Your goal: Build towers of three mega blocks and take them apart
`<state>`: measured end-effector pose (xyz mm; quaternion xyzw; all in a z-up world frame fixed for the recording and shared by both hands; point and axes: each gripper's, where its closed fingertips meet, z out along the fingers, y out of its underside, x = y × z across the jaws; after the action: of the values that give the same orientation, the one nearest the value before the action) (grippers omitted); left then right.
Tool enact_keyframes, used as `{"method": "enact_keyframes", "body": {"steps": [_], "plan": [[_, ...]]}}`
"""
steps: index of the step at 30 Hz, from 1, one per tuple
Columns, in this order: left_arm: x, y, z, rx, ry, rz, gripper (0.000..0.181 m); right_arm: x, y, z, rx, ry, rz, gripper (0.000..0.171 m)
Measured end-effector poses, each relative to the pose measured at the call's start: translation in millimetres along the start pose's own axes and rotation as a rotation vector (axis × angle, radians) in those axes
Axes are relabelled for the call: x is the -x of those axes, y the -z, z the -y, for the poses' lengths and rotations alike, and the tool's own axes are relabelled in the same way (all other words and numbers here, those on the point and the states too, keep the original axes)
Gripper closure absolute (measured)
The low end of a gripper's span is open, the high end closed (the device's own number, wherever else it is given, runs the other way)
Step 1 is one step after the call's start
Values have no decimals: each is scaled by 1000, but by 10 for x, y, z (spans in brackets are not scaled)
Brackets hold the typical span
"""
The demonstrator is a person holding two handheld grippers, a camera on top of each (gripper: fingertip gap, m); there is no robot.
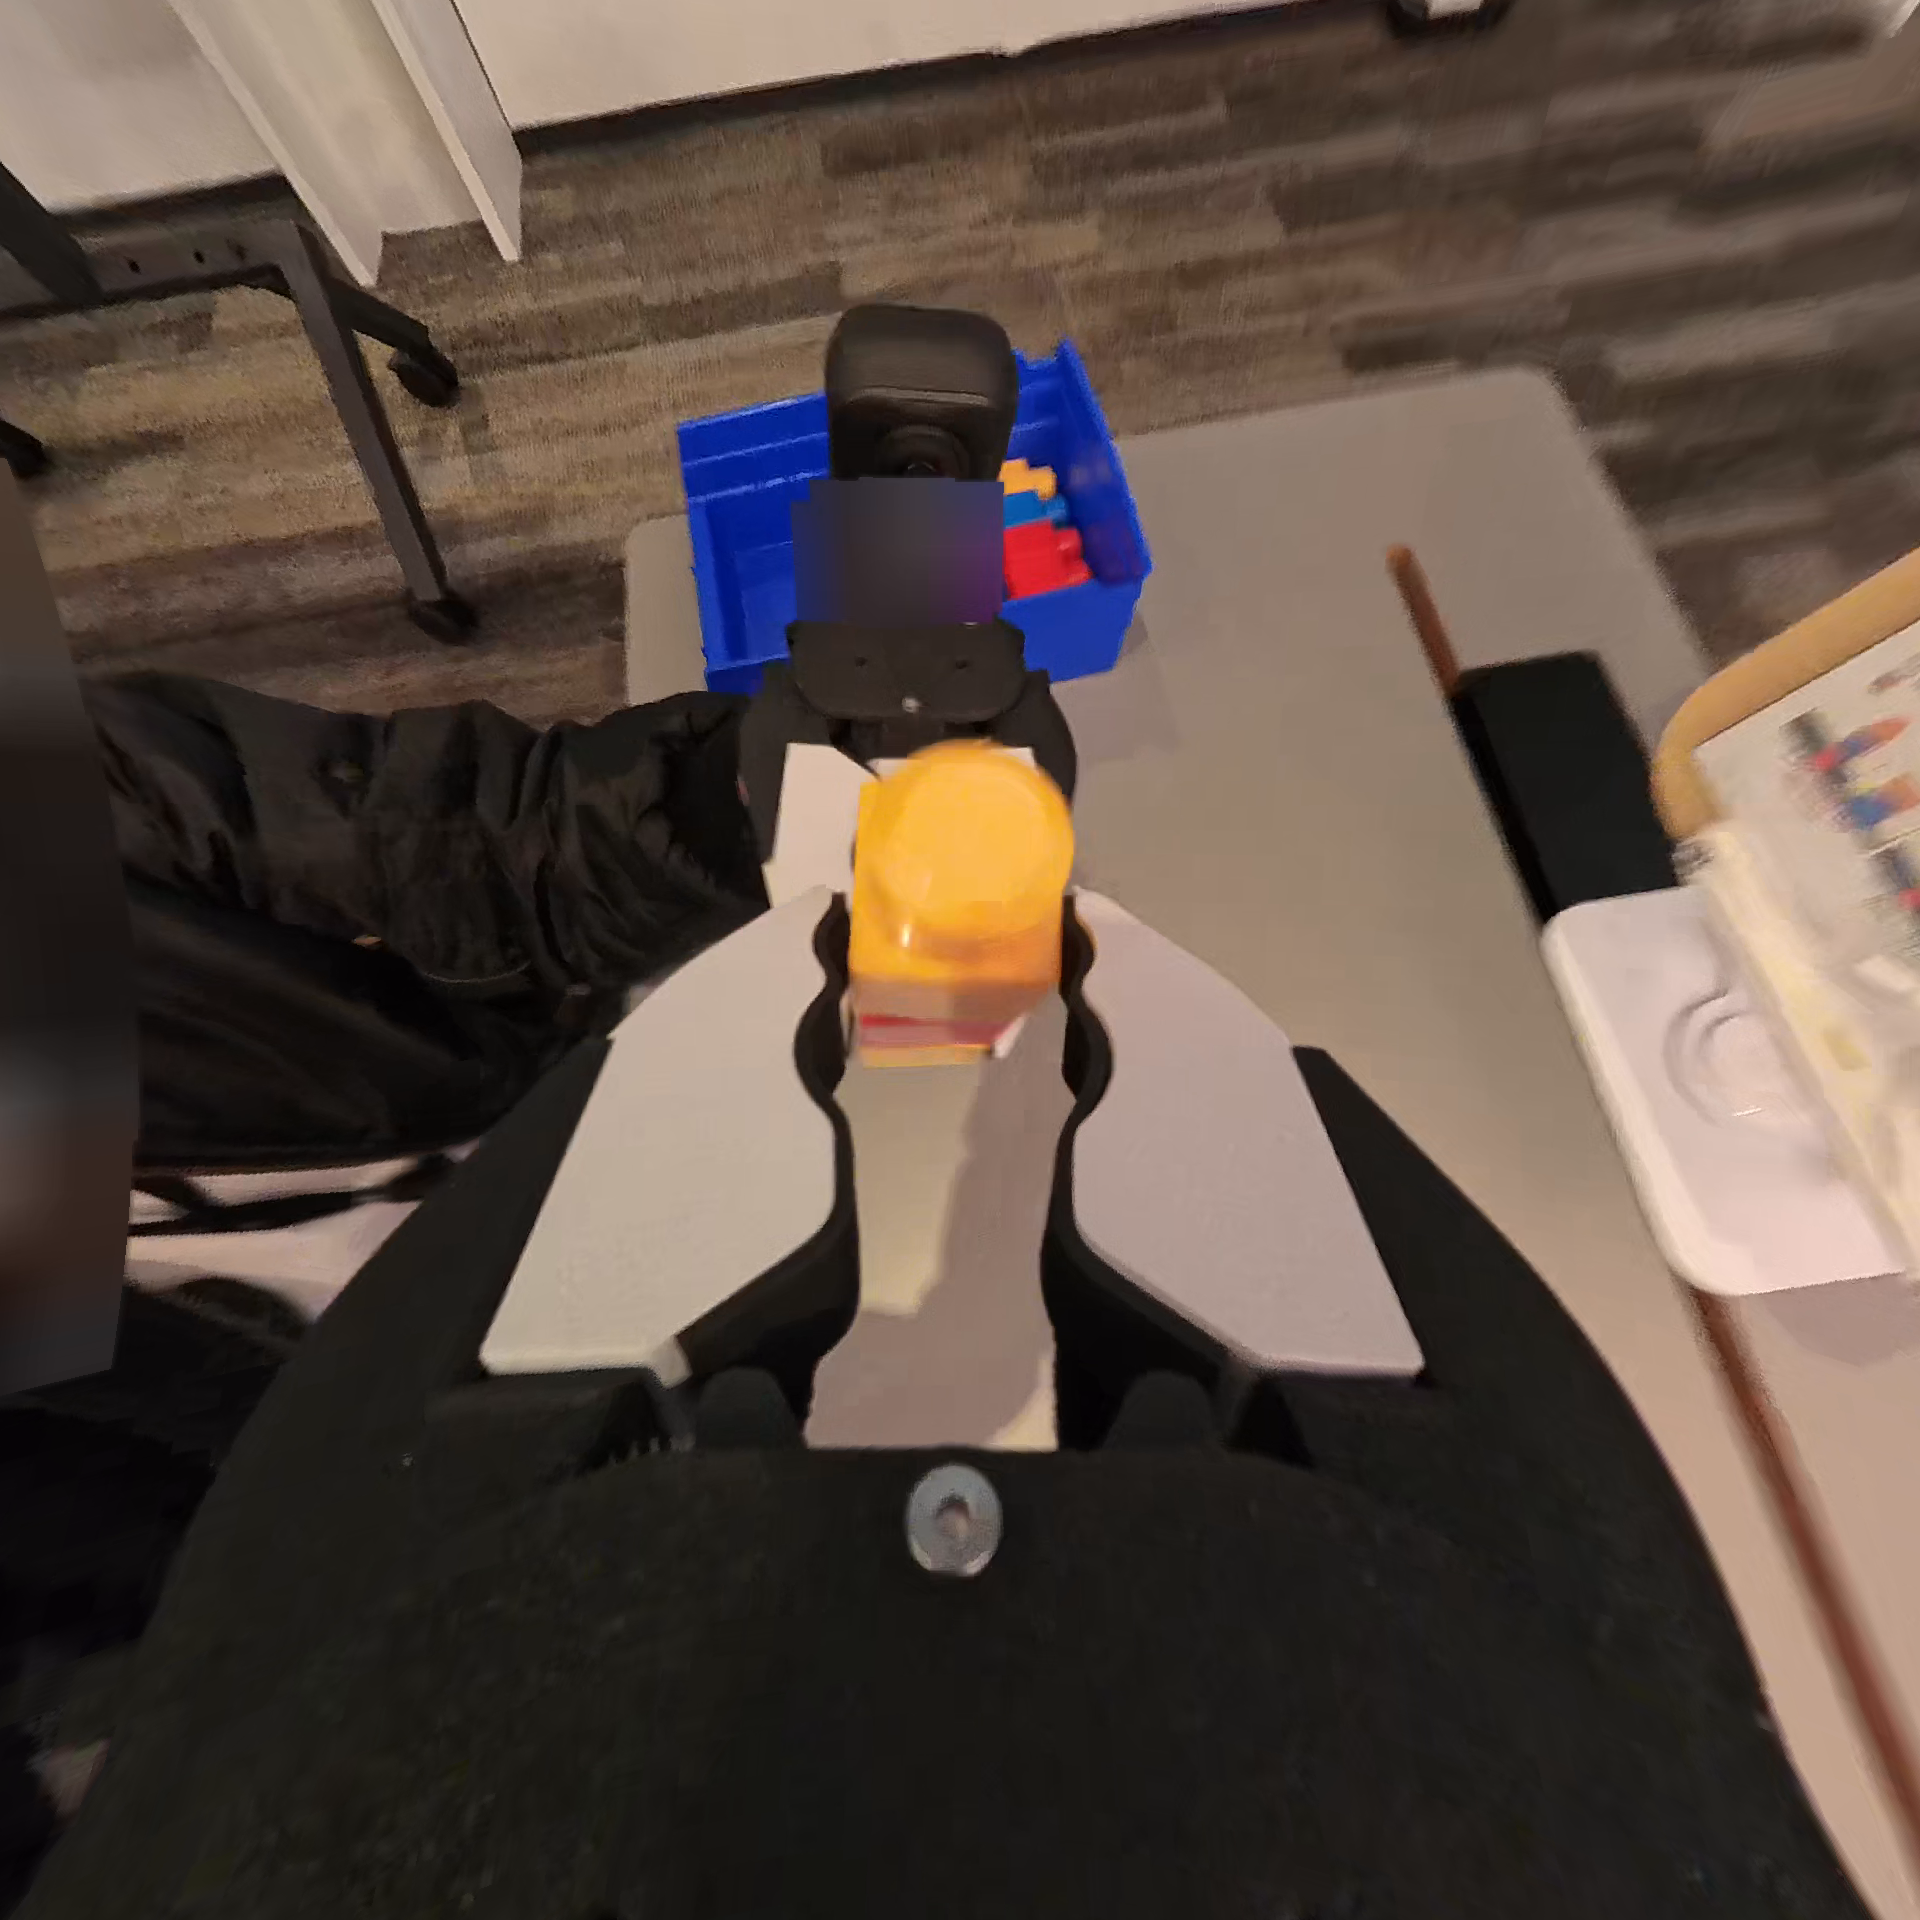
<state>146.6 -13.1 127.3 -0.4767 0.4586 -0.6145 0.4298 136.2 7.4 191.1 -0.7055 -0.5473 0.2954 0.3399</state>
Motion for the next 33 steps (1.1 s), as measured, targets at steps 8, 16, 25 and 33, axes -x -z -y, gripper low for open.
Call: {"method": "enact_keyframes", "body": {"steps": [8, 16, 25, 33], "plan": [[-27, 134, 147, -83, 24, -27, 146, 26, -153, -89, -399, -1, 1, 103], [-22, 117, 103, -55, 24, -33, 146, 97, -434, -178, -472, -8, 111, 134], [35, 50, -24, 10, 6, -5, 146, 27, -426, -308, -449, -10, -38, 134], [72, -109, -102, 22, -18, 34, 134, -3, -302, -477, -453, -45, -68, 135]]}}
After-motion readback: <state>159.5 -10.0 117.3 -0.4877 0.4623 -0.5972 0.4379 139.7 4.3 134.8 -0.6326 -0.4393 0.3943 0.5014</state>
